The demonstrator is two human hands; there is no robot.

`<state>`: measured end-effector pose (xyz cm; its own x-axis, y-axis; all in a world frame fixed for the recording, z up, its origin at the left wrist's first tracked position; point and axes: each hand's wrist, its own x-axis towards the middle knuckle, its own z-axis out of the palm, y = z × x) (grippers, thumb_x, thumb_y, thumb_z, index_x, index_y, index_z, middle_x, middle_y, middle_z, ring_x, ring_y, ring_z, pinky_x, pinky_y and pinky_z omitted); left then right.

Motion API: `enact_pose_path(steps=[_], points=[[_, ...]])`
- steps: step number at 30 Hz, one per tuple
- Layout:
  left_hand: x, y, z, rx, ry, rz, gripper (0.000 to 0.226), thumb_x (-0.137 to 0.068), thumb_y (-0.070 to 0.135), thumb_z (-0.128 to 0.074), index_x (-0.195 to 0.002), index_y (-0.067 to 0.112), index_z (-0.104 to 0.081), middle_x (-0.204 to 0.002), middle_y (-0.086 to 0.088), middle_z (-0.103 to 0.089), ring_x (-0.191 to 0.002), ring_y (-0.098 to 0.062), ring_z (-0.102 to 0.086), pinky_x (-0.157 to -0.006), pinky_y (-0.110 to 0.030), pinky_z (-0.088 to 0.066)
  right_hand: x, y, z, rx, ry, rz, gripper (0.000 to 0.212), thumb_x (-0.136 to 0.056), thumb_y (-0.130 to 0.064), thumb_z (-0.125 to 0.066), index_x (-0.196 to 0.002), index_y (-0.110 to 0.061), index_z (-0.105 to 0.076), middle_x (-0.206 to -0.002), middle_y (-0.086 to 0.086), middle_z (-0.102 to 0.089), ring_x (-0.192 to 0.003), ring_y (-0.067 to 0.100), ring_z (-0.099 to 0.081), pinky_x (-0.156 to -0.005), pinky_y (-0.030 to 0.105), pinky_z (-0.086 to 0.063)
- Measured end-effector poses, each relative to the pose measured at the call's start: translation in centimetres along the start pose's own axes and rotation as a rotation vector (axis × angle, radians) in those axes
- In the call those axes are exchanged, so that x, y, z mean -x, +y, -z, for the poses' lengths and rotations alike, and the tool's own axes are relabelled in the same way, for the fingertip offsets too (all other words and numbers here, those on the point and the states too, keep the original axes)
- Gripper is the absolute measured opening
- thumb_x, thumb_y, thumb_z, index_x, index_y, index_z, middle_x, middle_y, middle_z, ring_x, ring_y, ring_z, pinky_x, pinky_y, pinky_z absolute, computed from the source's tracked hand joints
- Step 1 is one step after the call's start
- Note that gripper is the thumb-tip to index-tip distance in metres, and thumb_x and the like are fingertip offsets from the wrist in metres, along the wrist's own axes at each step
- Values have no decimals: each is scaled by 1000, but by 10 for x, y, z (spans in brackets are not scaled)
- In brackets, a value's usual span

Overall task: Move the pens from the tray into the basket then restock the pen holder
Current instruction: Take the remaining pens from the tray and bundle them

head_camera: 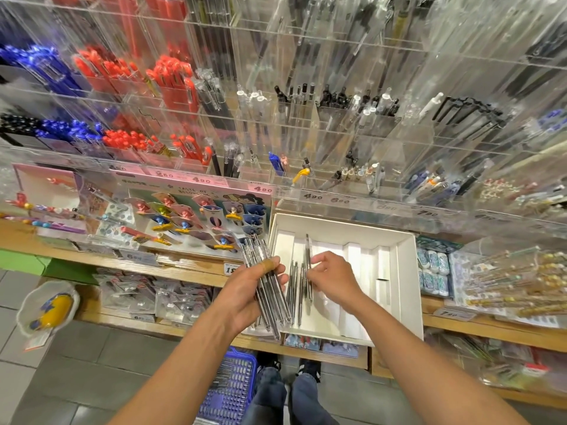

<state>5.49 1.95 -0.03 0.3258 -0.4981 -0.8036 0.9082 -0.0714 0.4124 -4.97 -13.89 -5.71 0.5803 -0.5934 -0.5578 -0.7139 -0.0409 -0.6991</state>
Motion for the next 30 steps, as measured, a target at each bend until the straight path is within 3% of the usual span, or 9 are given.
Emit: enact_pose_path(steps=[3, 6, 9, 13, 15, 19, 21, 24, 30], points=[[2, -2, -7, 2, -8, -16, 43, -66, 20, -80, -101, -1, -66, -86, -14, -73, -72, -24, -72, -57, -34, -59, 38, -26, 9, -190, -132, 143, 25, -76, -15, -72, -97, -27, -64, -75, -2, -70, -59, 10, -66, -58, 24, -53], [7, -4, -15, 27, -83, 0, 56, -78, 22, -77, -120, -10, -56, -110, -29, -68, -90, -38, -72, -64, -42, -60, 67, -44, 5, -137, -205, 213, 26, -78, -13, -73, -95, -30, -65, -70, -7, -70, -60, 3, -65, -63, 20, -54], [7, -8, -17, 37, -64, -43, 68, -71, 14, -81, -126, -13, -51, -96, -27, -71, -82, -36, -74, -62, -37, -60, 80, -48, -5, -40, -153, 254, 22, -75, -20, -79, -91, -29, -67, -68, -10, -67, -58, -5, -59, -65, 17, -52], [6, -7, -15, 8, -35, -39, 39, -69, 2, -76, -103, -9, -60, -90, -30, -66, -73, -37, -71, -59, -43, -62, 74, -43, 1, -192, -265, 242, 10, -79, -26, -78, -86, -28, -71, -73, -2, -71, -63, 6, -66, -62, 21, -55], [5, -5, -11, 17, -3, -38, 24, -73, -1, -72, -95, -4, -62, -76, -19, -64, -60, -25, -66, -53, -33, -59, 54, -33, 4, -231, -193, 166, 3, -85, -22, -71, -87, -24, -70, -77, 0, -72, -64, 12, -67, -61, 27, -58], [3, -4, -4, 55, 26, -41, 17, -79, 0, -70, -94, 0, -64, -69, -8, -63, -54, -16, -62, -50, -25, -56, -7, -2, -5, -9, 79, -72, 6, -87, -18, -66, -93, -18, -63, -98, 3, -69, -87, 23, -68, -82, 37, -55], [5, -5, -2, 29, 19, -41, 26, -70, 5, -74, -94, 0, -65, -69, -8, -63, -54, -16, -62, -51, -25, -56, -29, 10, -17, 172, 101, -116, 17, -87, -16, -61, -104, -14, -61, -108, 5, -65, -95, 25, -63, -79, 28, -48], [8, -5, -1, 19, 1, -51, 31, -65, 8, -76, -93, 1, -65, -70, -8, -64, -55, -16, -62, -51, -25, -56, -48, 19, -33, 377, 90, -123, 20, -88, -12, -58, -107, -11, -54, -107, 9, -63, -83, 24, -54, -69, 26, -39], [11, -7, -1, 3, -4, -38, 30, -70, 11, -75, -96, 0, -65, -73, -10, -67, -60, -18, -66, -55, -28, -57, -51, 23, -29, 516, 71, -152, 32, -81, -13, -67, -108, -6, -50, -102, 11, -61, -94, 29, -63, -64, 27, -40]])
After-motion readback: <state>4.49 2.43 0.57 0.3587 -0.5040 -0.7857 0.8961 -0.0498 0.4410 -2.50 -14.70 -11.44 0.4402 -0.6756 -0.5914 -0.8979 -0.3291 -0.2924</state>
